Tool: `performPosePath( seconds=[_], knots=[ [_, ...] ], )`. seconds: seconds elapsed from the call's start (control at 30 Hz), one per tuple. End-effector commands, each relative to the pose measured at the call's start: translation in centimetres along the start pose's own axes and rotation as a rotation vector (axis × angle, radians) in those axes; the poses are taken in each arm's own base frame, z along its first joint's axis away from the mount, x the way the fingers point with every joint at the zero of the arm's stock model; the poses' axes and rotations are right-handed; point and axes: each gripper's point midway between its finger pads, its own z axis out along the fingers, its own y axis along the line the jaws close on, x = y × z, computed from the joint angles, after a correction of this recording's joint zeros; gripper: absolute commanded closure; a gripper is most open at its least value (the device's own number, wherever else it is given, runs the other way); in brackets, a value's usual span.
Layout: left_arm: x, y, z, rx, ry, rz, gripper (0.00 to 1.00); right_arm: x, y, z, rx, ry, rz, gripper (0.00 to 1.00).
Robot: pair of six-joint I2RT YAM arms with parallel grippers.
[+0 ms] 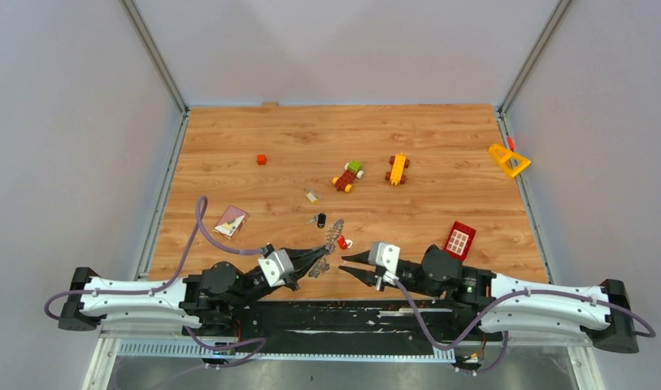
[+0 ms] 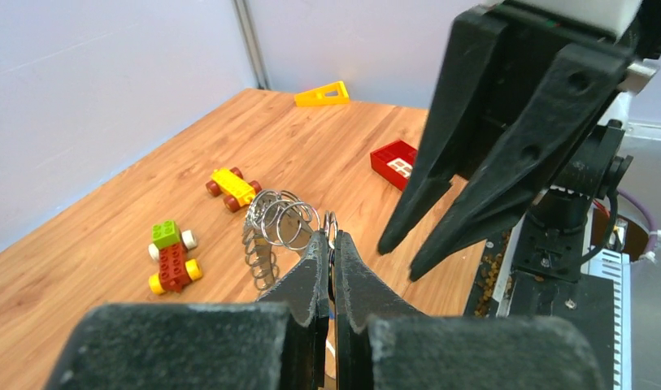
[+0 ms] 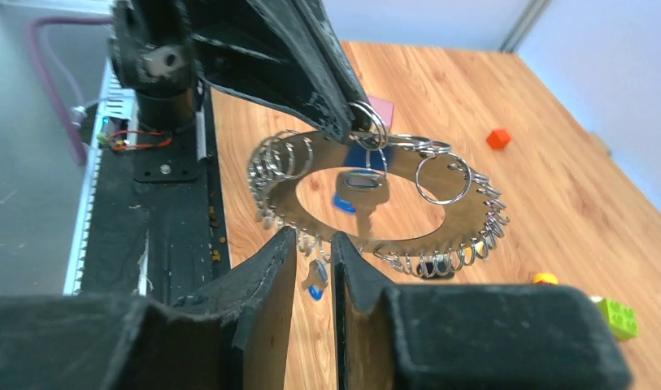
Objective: Remove the keys from the keyring
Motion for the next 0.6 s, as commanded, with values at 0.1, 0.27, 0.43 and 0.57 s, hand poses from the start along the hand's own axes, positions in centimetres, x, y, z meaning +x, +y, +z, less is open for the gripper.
performPosePath(
  seconds=[0.1,0.27,0.43,0.57],
  knots=[
    [-3.4,0.1,0.0,0.011,-0.135,-0.034,1.00,-4.8,2.3,-2.7,-0.165,-0.205,-0.117,0.80],
    [-4.0,-2.3,-0.5,0.159,-0.204,0.027,1.00,-6.3,4.1,-3.6,-0.278,-0.286,-0.203,0.85],
    [-4.6,-5.0,-1.4,0.323,-0.277,0.091,1.00,-6.6,5.4,-4.0,-0.373,-0.301,-0.304,0.85],
    [-4.8,-6.8,-1.9,0.425,-0.313,0.136,1.00,-7.1,5.4,-4.1,-0.375,-0.322,-0.322,0.85]
  ],
)
